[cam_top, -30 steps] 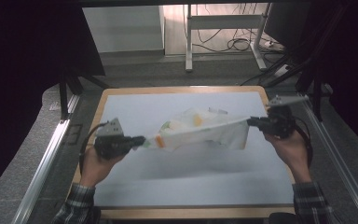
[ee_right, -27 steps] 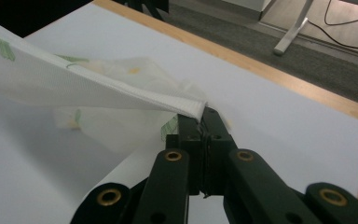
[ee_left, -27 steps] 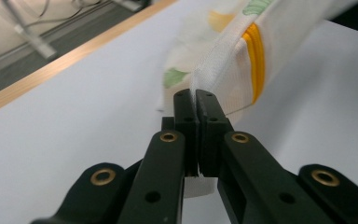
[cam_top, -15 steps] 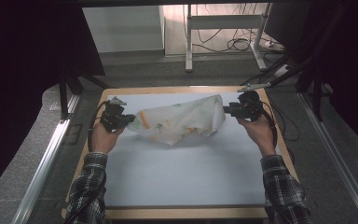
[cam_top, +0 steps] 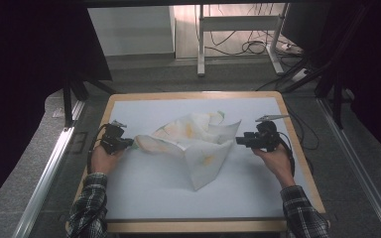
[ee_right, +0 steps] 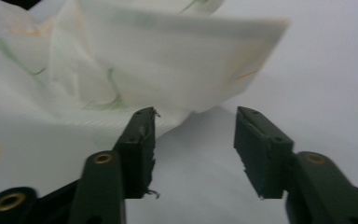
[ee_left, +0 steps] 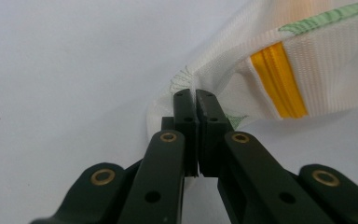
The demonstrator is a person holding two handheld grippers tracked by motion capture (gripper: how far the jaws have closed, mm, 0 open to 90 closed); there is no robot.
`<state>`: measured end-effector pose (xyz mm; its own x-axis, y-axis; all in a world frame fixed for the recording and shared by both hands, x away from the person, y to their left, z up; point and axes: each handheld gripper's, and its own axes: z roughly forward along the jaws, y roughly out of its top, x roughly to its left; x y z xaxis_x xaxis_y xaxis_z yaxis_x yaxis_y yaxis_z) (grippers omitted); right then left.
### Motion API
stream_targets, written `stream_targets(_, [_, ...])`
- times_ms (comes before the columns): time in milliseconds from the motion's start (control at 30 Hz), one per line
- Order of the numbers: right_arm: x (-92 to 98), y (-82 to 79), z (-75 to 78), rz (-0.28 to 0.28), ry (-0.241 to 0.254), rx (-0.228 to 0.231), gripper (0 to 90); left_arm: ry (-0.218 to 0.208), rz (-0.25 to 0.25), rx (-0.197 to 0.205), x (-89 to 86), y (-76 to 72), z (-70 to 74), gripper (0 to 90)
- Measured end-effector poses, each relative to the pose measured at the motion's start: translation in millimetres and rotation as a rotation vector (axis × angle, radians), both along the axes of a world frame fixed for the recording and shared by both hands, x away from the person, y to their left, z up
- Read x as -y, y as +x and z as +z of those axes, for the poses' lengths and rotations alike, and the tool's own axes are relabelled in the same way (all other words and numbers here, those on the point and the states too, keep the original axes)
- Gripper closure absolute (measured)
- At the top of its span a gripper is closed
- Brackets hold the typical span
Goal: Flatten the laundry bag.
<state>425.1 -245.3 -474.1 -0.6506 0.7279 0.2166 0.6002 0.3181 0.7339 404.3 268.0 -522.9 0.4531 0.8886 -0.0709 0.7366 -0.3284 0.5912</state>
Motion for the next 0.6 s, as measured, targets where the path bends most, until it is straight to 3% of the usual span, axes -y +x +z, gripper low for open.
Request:
stream_targets(100, [-8.3, -5.1, -10.5, 0.05, 0.04, -0.023, 29.6, -0.002, -0.009, 0.003, -0.9, -3.3, -1.6, 88.8])
stream_targets(167, [-18.0, -8.6, -14.1, 0.079, 0.037, -0.038, 17.8, -0.006, -0.013, 0.005, -1.9, -5.0, -2.8, 88.8])
stream_targets(200, [-18.0, -8.6, -14.1, 0.079, 0.037, -0.038, 17.8, -0.006, -0.013, 0.005, -1.9, -5.0, -2.8, 88.7])
stream_targets(233, [-29.7, -13.5, -17.1, 0.111, 0.037, -0.049, 11.2, -0.017, -0.018, 0.006, -2.5, -6.5, -5.0, 88.7])
stream_targets(300, [-43.3, -19.1, -21.1, 0.132, 0.005, -0.042, 4.7, -0.025, -0.023, 0.01, -2.9, -8.0, -6.8, 88.7])
stream_targets(333, [-50.6, -20.8, -24.1, 0.132, -0.037, -0.03, 2.8, -0.031, -0.026, 0.012, -3.1, -8.7, -7.3, 88.7])
stream_targets(433, [-68.6, -19.0, -35.9, 0.118, -0.132, -0.015, 2.9, -0.036, -0.033, 0.015, -3.7, -10.5, -6.7, 88.6])
stream_targets(533, [-78.1, -15.3, -43.9, 0.102, -0.161, -0.017, 9.0, -0.036, -0.038, 0.02, -3.6, -11.9, -6.6, 88.6])
stream_targets(567, [-87.4, -13.4, -51.0, 0.095, -0.212, -0.009, 16.0, -0.037, -0.043, 0.021, -3.7, -13.0, -7.1, 88.6])
stream_targets(600, [-92.3, -15.9, -51.3, 0.082, -0.257, 0.038, 23.4, -0.039, -0.044, 0.023, -3.7, -13.3, -7.4, 88.5])
